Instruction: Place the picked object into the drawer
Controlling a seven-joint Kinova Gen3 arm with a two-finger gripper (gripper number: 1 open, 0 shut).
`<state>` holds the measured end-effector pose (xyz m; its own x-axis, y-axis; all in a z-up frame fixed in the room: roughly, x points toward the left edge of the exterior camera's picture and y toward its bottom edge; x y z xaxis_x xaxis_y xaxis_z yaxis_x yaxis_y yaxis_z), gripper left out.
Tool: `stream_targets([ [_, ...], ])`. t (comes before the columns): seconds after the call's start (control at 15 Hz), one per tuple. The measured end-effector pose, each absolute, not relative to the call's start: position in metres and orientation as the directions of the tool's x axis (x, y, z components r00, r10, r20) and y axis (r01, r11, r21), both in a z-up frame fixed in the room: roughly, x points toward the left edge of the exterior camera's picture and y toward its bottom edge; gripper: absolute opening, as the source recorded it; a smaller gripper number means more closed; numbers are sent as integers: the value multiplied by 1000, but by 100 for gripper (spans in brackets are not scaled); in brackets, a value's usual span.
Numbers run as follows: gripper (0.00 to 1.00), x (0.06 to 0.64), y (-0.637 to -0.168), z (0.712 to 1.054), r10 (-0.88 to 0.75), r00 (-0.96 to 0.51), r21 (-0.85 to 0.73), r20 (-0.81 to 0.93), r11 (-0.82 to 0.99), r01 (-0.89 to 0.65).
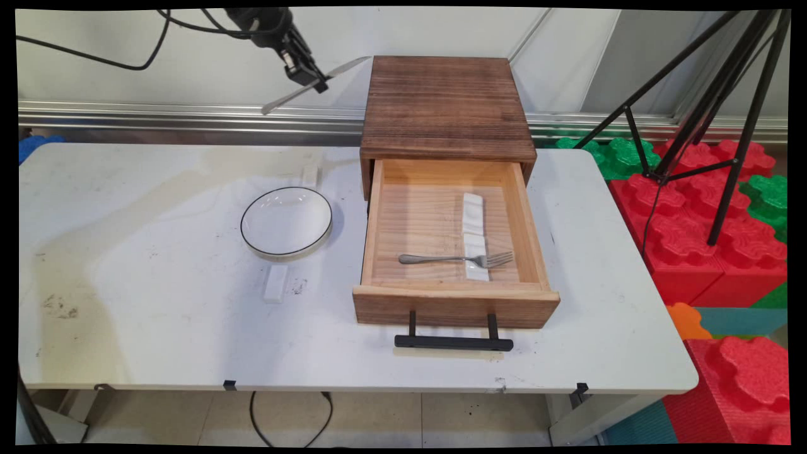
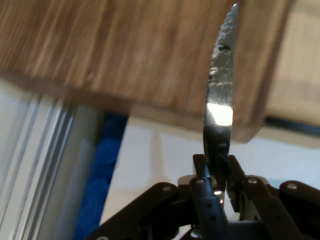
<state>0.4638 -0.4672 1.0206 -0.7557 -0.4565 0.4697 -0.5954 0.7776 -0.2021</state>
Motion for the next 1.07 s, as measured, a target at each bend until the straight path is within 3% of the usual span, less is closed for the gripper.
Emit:
stream_targets([
  [0.53,0,395,-449,1037,-368,-780,-162,507,847,-505],
  [1.07,0,319,-452,1024,-309,-783,-111,540,896,-430],
])
